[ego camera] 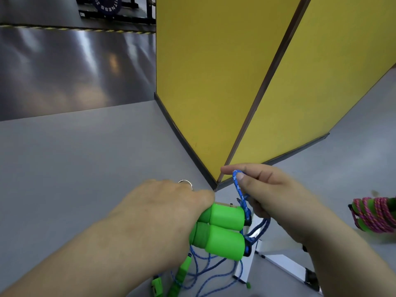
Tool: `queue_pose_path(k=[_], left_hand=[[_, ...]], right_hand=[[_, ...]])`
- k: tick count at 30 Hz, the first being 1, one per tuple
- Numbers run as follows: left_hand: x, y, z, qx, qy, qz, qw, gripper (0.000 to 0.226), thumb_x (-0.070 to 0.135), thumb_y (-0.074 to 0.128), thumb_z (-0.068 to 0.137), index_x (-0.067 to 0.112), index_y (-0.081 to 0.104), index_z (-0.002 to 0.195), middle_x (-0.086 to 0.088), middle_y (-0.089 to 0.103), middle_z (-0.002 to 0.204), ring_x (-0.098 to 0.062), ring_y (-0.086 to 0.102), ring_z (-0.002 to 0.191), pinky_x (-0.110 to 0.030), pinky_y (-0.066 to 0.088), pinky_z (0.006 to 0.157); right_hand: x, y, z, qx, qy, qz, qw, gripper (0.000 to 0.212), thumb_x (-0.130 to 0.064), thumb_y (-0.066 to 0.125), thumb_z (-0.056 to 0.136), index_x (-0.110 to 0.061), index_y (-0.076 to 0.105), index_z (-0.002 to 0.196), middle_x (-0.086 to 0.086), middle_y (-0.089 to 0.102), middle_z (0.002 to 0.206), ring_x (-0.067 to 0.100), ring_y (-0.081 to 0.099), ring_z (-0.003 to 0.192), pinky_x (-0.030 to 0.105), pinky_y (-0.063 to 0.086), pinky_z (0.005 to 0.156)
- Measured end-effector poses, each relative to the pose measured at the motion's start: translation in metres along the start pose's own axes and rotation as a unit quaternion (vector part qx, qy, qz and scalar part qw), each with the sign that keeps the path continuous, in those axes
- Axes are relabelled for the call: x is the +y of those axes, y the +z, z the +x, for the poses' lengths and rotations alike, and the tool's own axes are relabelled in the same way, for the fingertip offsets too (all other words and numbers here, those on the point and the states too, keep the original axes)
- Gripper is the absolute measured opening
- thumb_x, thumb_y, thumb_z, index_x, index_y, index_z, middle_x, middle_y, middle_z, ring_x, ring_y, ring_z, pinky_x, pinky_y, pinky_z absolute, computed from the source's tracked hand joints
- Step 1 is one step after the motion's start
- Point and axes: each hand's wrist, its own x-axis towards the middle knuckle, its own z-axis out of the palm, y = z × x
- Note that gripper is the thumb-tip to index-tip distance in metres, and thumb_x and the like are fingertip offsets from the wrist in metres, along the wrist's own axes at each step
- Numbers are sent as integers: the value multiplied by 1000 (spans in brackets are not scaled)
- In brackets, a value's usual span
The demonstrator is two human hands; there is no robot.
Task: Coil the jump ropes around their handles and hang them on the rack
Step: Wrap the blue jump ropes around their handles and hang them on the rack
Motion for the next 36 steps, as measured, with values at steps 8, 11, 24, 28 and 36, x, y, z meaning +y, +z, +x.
queue_pose_path(k=[8,11,24,28,36], left_hand=[[-10,6,3,73,-4,7,997,49,21,55,79,45,12,85,7,40,83,-19,43,76,-36,27,60],[-9,7,3,62,8,4,998,50,19,55,79,44,12,85,8,40,84,-17,46,78,-35,28,62],[3,17,11,23,-44,21,999,35,20,58,81,36,32,98,6,35,81,-19,41,73,-34,26,60],[-3,15,14,31,-165,-43,985,31,23,55,79,36,30,91,5,40,83,-18,41,66,-32,27,52],[-22,12,16,55,-230,-94,967,25,26,56,76,32,35,87,4,45,83,-18,46,64,-32,37,56]], right_hand=[[-6,-4,-1,13,8,72,997,40,-50,60,88,-15,78,97,1,33,64,15,27,56,28,27,54],[-4,-6,-1,9,11,99,995,23,-31,67,91,-12,79,90,0,31,60,14,26,54,27,29,51],[-12,23,-6,83,-56,-118,988,9,-32,70,91,-33,78,87,-22,73,82,-5,65,75,12,50,64],[-20,31,-16,56,-125,-146,980,12,-27,69,92,-34,79,93,-15,73,87,5,68,81,30,57,72],[-9,30,-18,71,-208,-141,965,23,-8,74,84,-30,81,86,-22,72,97,8,36,41,18,41,48]])
